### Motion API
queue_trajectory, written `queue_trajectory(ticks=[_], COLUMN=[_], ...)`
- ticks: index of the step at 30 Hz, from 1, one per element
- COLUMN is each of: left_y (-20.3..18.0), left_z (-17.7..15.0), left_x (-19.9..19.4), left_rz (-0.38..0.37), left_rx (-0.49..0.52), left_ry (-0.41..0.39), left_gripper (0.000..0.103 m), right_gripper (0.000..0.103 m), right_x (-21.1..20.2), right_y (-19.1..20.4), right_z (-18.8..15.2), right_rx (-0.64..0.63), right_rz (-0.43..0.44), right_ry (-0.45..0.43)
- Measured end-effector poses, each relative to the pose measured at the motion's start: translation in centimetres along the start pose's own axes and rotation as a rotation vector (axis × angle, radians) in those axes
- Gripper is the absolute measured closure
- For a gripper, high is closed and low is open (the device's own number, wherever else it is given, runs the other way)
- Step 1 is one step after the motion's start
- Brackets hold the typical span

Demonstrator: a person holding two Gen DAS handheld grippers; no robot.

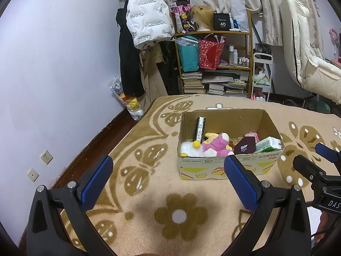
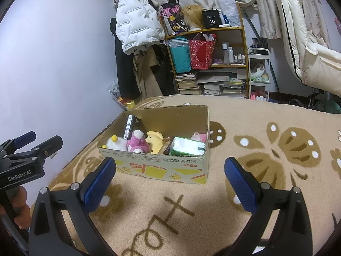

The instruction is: Organize soft objects

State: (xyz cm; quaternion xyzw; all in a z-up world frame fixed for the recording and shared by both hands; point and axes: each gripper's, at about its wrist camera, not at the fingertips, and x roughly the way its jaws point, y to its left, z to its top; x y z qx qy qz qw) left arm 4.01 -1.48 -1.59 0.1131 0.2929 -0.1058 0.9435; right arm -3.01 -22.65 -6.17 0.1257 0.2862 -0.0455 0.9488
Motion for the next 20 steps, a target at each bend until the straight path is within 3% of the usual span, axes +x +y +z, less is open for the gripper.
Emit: queue_trajectory(ticks=[20], left_y=[0.19], left_z=[-0.63], left_x=[0.56], left_rz=[0.0], left_rx=[0.011], left_ry=[0.011], left_gripper=[0.0], right_gripper=[0.0], right_x=[0.03], right_y=[-0.34], right_z=[-0.09], right_rx=[0.003], right_rz=[0.0], right_ry=[0.0])
